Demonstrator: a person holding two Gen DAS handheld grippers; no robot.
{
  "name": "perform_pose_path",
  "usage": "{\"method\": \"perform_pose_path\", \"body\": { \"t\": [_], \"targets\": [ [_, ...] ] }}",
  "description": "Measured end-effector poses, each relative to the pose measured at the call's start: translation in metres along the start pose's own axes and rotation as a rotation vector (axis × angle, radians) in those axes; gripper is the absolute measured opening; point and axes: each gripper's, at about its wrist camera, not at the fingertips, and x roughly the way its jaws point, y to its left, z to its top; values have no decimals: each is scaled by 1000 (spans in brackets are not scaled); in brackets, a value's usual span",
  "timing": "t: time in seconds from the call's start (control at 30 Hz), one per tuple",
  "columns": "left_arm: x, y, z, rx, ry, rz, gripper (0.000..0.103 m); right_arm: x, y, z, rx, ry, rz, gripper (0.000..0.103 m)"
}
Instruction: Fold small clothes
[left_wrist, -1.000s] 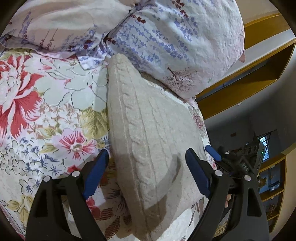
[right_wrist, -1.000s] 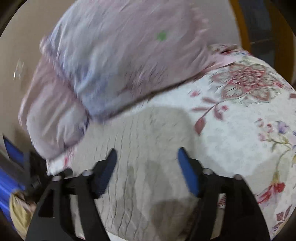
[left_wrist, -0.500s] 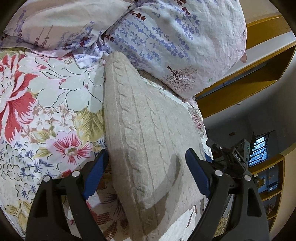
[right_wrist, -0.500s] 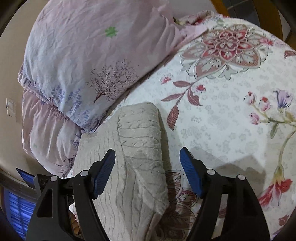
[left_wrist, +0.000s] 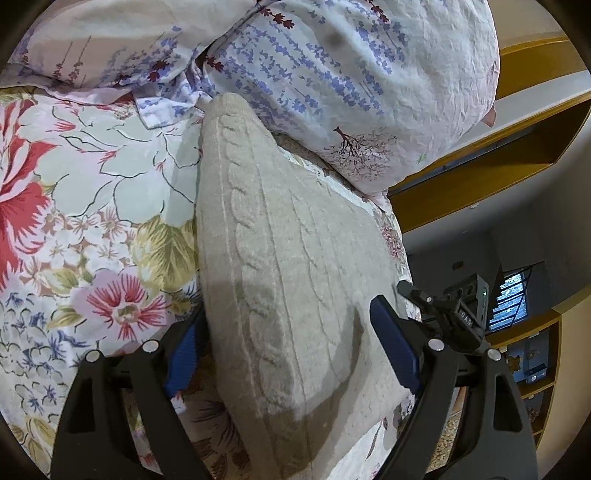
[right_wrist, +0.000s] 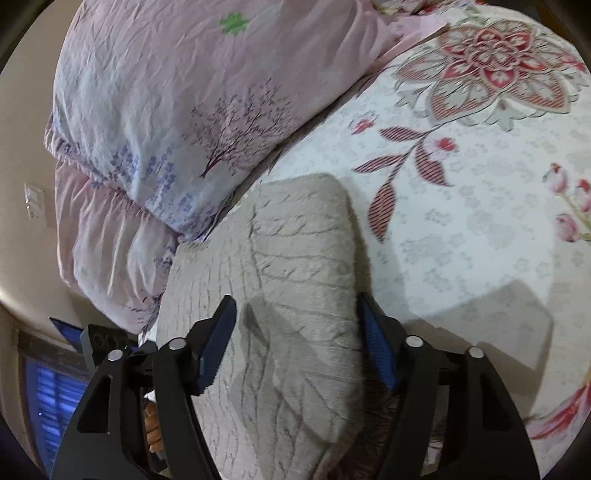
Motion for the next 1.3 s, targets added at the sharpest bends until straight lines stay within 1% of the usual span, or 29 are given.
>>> {"method": "perform_pose_path", "body": {
  "t": [0.13,0.2,0.23,0.27,0.3,0.33,0.37,0.43,0.47,0.53,0.6,0.7,0.8,0.83,0.93,1.0,1.03,1.07,1.1,1.13,1.17,1.23,1.27,1.3],
  "targets": [
    [4,-2,3,-6,-1,-14,83,5,5,-1,-21,30,28,56],
    [7,-1,5,-12,-1,-20,78,5,5,-1,-24,37,45,51],
    [8,0,5,-20,1,-23,71,5,6,-2,-26,42,47,48],
    [8,2,5,-31,3,-29,64,6,6,-3,-24,51,57,40],
    [9,5,6,-50,6,-41,61,6,6,-4,-13,53,83,34],
    [10,8,6,-69,13,-62,54,5,6,-5,-3,49,102,33],
    [8,11,7,-81,14,-79,46,4,7,-6,-2,44,103,31],
    [3,12,9,-89,15,-112,41,0,11,-8,-1,30,114,30],
    [0,12,9,-89,13,-126,39,-4,16,-10,0,17,133,29],
    [-9,7,9,-69,10,-152,38,-9,27,-13,-16,-2,157,28],
    [-18,3,6,-45,8,-156,38,-14,46,-19,-62,-12,162,27],
    [-43,4,1,-16,-1,-139,38,-11,76,-33,-147,-8,127,27],
    [-75,16,-3,-3,-24,-108,38,2,102,-49,-222,-10,107,26],
    [-88,21,-5,-2,-38,-93,38,10,114,-55,-264,-14,97,26],
    [-123,36,-8,7,-86,-42,38,29,138,-67,-338,-21,87,26],
    [-136,48,-8,7,-114,-11,38,45,155,-76,-408,-35,62,25],
    [-142,56,-8,5,-128,23,39,53,161,-79,-435,-34,45,25],
    [-144,66,-9,-9,-137,66,41,69,166,-81,-461,-12,6,25],
    [-142,73,-9,-24,-134,97,42,77,165,-81,-461,5,-28,27],
    [-137,88,-11,-58,-119,130,46,88,164,-79,-445,28,-68,29],
    [-133,99,-12,-91,-117,120,51,95,156,-76,-400,58,-58,34],
    [-133,103,-14,-104,-137,100,55,95,146,-70,-323,85,-13,38],
    [-134,100,-14,-86,-142,124,60,91,142,-67,-292,93,8,40],
    [-137,93,-14,-56,-162,161,60,87,138,-65,-277,89,20,40]
  ]
}}
